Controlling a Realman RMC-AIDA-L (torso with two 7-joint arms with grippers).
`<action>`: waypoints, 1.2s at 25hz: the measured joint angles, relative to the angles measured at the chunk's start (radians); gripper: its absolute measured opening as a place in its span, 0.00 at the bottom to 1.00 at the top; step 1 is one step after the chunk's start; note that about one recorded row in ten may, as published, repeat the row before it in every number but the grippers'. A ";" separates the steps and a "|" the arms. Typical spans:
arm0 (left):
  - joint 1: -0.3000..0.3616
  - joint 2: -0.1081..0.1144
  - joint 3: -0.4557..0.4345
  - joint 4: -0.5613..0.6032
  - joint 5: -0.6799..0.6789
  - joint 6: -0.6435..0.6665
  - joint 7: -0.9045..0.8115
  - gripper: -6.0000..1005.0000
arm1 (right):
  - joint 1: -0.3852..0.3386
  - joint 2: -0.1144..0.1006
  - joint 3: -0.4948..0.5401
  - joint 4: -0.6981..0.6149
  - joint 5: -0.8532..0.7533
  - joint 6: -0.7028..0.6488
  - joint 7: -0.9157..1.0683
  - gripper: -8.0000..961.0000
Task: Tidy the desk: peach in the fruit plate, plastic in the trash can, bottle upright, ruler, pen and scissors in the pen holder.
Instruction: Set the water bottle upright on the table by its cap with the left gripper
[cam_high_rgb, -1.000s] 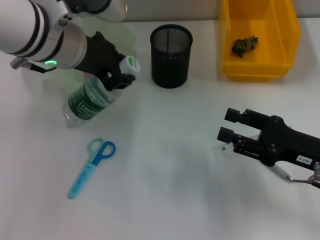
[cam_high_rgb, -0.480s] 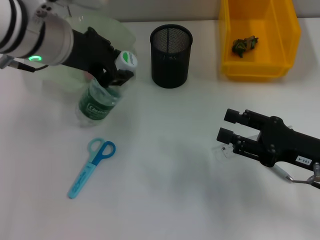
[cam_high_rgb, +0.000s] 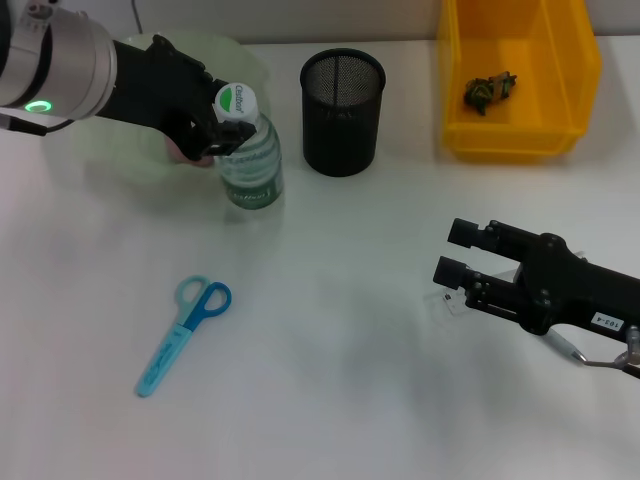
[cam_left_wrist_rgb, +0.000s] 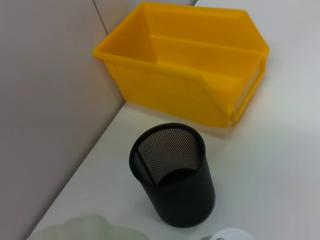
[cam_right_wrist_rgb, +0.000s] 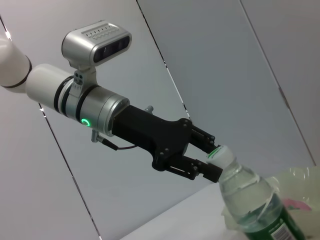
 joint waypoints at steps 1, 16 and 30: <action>0.000 0.000 -0.001 0.000 0.000 0.002 0.000 0.44 | 0.000 0.000 0.000 0.000 0.000 0.000 0.000 0.69; -0.001 0.000 -0.001 -0.011 -0.001 0.005 0.001 0.43 | 0.000 0.001 0.000 0.007 -0.002 -0.002 0.001 0.69; -0.009 0.000 -0.003 -0.011 -0.018 0.031 0.002 0.43 | 0.006 0.002 0.000 0.014 -0.003 0.000 0.000 0.69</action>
